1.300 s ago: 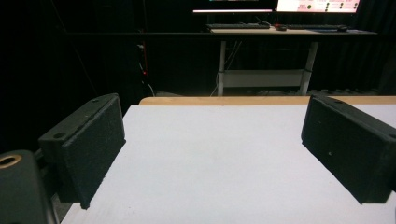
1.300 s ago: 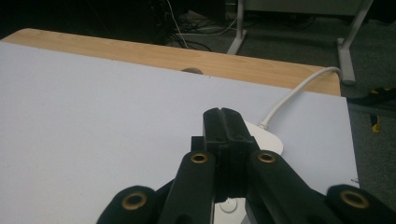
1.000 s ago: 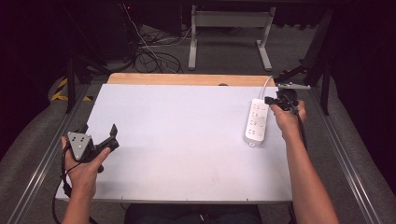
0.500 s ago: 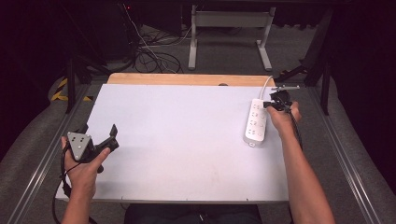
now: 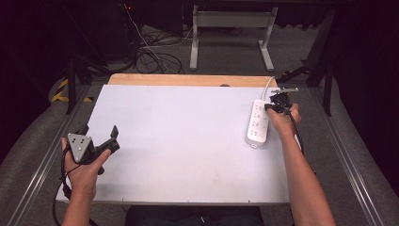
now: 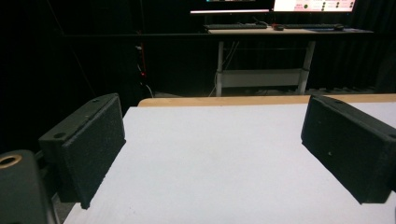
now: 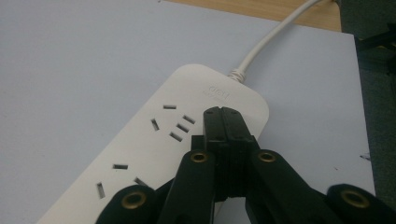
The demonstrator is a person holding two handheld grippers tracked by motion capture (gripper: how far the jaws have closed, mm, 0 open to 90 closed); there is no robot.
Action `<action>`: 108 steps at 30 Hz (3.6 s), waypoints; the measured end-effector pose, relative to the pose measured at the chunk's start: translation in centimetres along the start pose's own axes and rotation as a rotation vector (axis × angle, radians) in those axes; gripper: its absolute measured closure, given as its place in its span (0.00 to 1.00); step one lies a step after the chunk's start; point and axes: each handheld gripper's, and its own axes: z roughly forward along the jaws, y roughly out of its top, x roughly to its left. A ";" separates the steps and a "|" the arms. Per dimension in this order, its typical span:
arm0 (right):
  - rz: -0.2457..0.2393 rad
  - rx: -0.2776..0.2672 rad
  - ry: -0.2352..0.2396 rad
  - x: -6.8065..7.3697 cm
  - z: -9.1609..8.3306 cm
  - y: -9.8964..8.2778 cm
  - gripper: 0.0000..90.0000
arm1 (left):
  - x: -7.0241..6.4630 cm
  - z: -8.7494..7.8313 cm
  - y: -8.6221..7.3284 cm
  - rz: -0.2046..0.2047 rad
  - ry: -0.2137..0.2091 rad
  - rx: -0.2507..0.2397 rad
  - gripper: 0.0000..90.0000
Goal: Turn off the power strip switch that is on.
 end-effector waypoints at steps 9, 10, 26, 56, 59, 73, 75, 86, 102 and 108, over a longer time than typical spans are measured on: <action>0.031 0.001 0.017 -0.1 0.0 -0.1 1.00 | -0.1 0.0 0.1 -0.004 -0.006 0.001 0.08; 0.022 0.002 0.013 -0.1 0.0 -0.1 1.00 | -0.1 0.0 0.1 -0.002 -0.007 0.001 0.08; 0.008 0.012 -0.003 0.2 0.0 -0.1 1.00 | 0.0 0.0 0.0 -0.010 -0.012 0.004 0.08; 0.028 -0.006 0.011 0.0 0.1 -0.3 1.00 | 0.0 0.0 -0.1 -0.007 -0.011 0.009 0.08; 0.029 -0.006 0.011 0.0 0.1 -0.3 1.00 | 0.0 0.0 -0.1 -0.006 -0.012 0.007 0.08; 0.033 -0.009 0.010 0.0 0.1 -0.4 1.00 | -0.2 0.0 0.0 -0.006 -0.018 0.010 0.08; 0.034 -0.010 0.012 0.0 0.0 -0.4 1.00 | -0.2 0.0 0.0 -0.004 -0.017 0.010 0.08; -0.016 0.013 -0.009 0.3 -0.2 0.4 1.00 | -0.1 0.0 0.0 -0.017 -0.013 0.009 0.08; 0.030 -0.147 0.069 -0.2 -5.6 1.3 1.00 | -0.4 0.3 0.1 -0.010 -0.030 0.009 0.08; 0.034 -0.212 0.096 0.1 -8.2 1.1 1.00 | -0.8 0.6 0.1 -0.007 -0.048 0.007 0.08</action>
